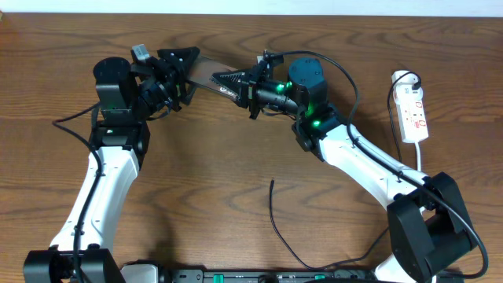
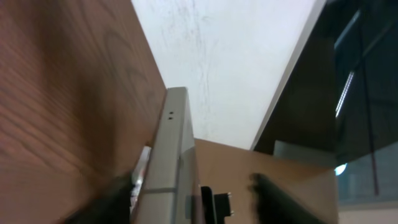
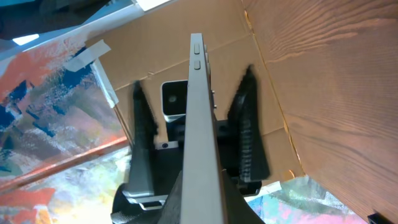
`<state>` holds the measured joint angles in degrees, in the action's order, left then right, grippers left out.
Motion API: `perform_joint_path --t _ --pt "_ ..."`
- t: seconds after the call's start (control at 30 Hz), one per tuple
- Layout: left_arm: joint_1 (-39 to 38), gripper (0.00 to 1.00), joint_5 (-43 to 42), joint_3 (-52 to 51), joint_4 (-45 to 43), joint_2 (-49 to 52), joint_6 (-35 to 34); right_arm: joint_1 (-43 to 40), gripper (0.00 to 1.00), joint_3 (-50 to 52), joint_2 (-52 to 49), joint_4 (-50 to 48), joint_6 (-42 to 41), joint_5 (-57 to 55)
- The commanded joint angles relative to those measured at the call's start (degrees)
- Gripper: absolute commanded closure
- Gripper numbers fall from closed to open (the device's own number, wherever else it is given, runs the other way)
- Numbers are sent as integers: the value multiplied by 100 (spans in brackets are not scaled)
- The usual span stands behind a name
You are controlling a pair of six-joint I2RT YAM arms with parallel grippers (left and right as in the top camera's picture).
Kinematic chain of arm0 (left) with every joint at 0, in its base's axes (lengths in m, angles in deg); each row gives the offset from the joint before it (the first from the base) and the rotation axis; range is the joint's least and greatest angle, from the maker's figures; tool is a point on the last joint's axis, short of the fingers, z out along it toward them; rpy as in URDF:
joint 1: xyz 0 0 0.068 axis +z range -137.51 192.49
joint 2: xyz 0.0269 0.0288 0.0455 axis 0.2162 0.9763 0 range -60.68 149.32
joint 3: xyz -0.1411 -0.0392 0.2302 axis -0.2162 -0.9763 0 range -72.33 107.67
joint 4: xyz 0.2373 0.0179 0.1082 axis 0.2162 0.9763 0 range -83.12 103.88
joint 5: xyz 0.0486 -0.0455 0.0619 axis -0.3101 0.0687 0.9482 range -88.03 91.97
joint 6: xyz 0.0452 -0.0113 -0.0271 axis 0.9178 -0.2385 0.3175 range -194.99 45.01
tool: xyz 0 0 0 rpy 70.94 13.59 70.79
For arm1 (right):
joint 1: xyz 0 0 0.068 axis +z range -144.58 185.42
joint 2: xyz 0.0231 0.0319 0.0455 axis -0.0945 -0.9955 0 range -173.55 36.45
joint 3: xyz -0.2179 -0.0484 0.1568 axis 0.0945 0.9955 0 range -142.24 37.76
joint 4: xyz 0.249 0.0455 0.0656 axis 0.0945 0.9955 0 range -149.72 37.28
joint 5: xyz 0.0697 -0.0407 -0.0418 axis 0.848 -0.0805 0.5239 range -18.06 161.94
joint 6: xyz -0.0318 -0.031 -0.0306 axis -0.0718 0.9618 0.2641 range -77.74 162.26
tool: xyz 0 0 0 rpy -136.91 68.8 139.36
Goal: Plug charger to phone and switch on socket
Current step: 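Bring the left gripper to the phone and grasp its edge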
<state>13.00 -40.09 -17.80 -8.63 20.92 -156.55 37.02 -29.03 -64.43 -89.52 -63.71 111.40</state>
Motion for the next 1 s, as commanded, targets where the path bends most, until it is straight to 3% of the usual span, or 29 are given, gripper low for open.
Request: perform_joint_path --t 0.0,0.1,0.2,0.63,0.7,0.77,0.83,0.97 --pt "-2 68 35 122 -26 -101 203 63 99 -94 48 -85 -24 -35" --pt "-2 85 74 122 -26 -101 199 76 99 -94 48 -83 -22 -35" --pt "-2 92 105 122 -26 -101 199 76 99 -94 48 -85 -22 -31" --pt "-2 93 225 122 -26 -101 197 223 97 -94 48 -83 -22 -37" --pt "-2 92 223 122 -26 -101 199 219 79 -94 48 -85 20 -35" --pt "0 93 223 122 -26 -101 199 216 45 -94 48 -87 72 -33" --pt "0 93 225 122 -26 -101 199 216 2 -94 48 -87 81 -33" --pt "7 92 227 122 -24 -101 210 175 1 -94 48 -87 81 -35"
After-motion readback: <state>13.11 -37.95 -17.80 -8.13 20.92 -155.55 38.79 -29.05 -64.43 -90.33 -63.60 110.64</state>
